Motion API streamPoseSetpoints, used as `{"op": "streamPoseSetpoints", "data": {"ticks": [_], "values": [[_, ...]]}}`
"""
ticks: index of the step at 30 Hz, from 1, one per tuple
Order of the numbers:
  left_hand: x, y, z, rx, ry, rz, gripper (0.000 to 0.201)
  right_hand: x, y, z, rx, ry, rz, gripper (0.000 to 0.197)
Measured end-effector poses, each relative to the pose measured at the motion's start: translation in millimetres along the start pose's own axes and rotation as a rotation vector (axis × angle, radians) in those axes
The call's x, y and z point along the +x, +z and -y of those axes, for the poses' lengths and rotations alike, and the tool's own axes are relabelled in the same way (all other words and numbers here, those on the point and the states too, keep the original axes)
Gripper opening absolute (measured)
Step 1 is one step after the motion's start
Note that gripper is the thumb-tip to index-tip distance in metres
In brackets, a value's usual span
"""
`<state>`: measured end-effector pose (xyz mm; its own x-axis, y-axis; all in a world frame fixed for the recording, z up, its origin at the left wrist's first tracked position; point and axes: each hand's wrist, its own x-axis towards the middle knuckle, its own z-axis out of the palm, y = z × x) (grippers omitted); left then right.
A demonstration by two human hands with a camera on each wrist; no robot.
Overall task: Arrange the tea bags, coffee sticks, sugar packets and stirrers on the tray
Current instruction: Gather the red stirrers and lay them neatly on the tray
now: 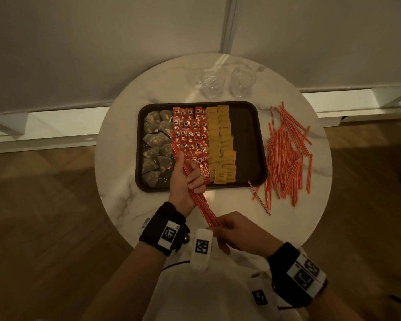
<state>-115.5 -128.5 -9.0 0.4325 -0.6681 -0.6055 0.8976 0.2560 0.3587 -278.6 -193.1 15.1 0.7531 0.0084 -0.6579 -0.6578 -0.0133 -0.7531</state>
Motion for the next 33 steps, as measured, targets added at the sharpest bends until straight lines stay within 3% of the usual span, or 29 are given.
{"op": "streamPoseSetpoints", "data": {"ticks": [5,7,12,21,25,29,31,33], "values": [[-5.3,-0.6,3.9,-0.024,0.042,-0.043,0.048,-3.2,-5.4,5.6,0.24,0.021,0.098,0.016],[-8.2,3.6,4.4,-0.005,0.092,-0.074,0.044,-2.4,-3.9,10.0,0.188,0.024,0.1,0.013],[-14.1,12.5,8.0,0.139,0.251,-0.164,0.033,8.5,1.7,18.0,0.055,0.01,-0.028,0.028],[-25.5,17.6,18.6,0.307,0.321,-0.211,0.027,12.2,1.5,32.2,0.128,0.047,0.026,0.014],[-33.7,21.5,22.9,0.374,0.298,-0.184,0.027,13.6,2.6,30.4,0.234,0.085,0.07,0.017],[-46.6,19.8,27.5,0.486,0.208,-0.091,0.03,6.8,0.7,33.1,-0.123,0.035,0.174,0.015],[-52.4,17.5,25.4,0.553,0.132,-0.026,0.034,0.1,-11.3,33.7,-0.206,0.037,0.261,0.033],[-56.0,14.6,21.2,0.621,0.018,0.058,0.034,-5.8,-36.2,34.1,-0.278,0.036,0.252,0.053]]}}
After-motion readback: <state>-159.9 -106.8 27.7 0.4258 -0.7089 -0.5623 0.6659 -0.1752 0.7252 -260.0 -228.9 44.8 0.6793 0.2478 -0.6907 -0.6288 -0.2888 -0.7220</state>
